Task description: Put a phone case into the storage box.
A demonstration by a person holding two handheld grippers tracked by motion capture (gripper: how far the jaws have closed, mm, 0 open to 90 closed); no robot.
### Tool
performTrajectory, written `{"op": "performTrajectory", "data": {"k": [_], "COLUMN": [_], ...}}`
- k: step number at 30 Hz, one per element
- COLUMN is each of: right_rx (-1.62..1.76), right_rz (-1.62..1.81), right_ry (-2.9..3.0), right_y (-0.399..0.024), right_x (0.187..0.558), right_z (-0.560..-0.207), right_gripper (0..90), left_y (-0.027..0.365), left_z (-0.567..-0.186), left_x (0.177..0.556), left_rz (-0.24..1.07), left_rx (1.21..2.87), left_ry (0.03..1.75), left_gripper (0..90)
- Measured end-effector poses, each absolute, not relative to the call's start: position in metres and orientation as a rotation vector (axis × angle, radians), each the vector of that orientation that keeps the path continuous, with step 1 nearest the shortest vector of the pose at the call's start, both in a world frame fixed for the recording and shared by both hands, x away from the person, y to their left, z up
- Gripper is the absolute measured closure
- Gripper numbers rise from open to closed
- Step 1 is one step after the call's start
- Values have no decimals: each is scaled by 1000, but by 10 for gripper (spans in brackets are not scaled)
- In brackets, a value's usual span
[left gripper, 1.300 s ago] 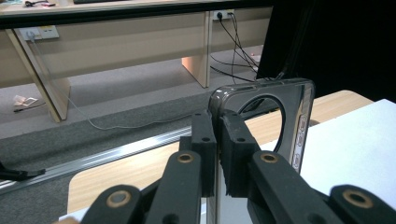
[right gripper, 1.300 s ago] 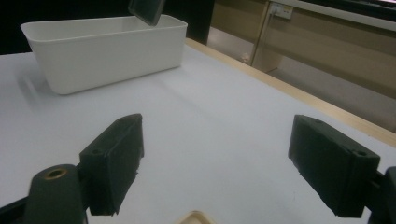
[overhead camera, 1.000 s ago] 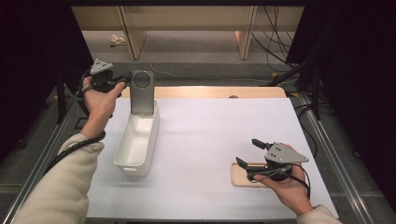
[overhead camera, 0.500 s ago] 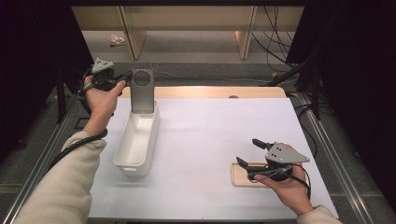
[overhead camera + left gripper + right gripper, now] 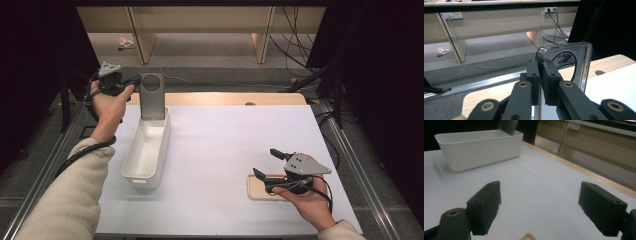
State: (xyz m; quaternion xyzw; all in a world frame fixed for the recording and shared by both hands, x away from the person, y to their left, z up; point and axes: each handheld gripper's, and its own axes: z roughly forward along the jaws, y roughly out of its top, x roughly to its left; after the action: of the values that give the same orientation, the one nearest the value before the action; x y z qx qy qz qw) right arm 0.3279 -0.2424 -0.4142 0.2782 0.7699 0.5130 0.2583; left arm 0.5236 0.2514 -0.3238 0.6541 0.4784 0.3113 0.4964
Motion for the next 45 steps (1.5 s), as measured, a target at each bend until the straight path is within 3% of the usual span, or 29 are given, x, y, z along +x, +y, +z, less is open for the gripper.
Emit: {"op": "performTrajectory", "data": {"k": [45], "right_rx": [768], "right_rz": [1394], "right_ry": [2081], "right_y": [-244], "right_x": [328], "right_z": [-414], "right_gripper": [195], "left_y": [249], "left_z": [-327], "left_x": [543], "left_rz": [760], "left_rx": [1597], "left_ry": [1187], "left_gripper": [847]}}
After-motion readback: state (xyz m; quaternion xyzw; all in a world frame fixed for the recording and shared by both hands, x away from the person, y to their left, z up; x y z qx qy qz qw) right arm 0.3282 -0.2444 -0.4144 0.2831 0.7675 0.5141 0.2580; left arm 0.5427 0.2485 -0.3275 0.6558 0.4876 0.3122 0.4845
